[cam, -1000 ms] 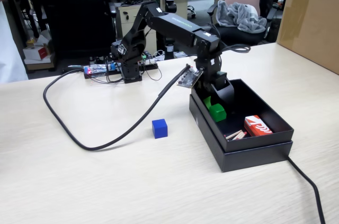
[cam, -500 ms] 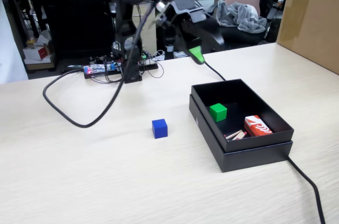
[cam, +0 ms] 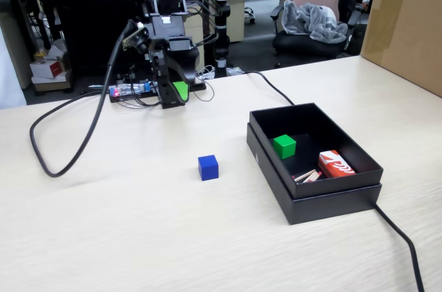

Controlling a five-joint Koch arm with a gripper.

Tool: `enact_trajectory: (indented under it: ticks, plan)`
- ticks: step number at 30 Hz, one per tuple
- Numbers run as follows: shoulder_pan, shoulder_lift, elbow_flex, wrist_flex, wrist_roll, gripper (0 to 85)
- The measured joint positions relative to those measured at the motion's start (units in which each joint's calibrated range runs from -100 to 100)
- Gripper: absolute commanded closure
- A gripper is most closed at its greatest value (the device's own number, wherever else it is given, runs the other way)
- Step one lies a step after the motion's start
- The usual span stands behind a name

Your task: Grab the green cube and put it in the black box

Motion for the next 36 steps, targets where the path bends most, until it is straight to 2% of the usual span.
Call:
enact_trajectory:
  ticks: [7,11,26,36]
  plan:
    - [-1.2,-9.6,-17.3,6.2,-0.2,34.3]
    - [-1.3,-10.0,-28.1,15.8,-1.0,34.2]
    - [0.1,-11.0,-47.1,39.2,-2.6,35.5]
    - [1.7,-11.7,-51.0,42.0,-2.7,35.8]
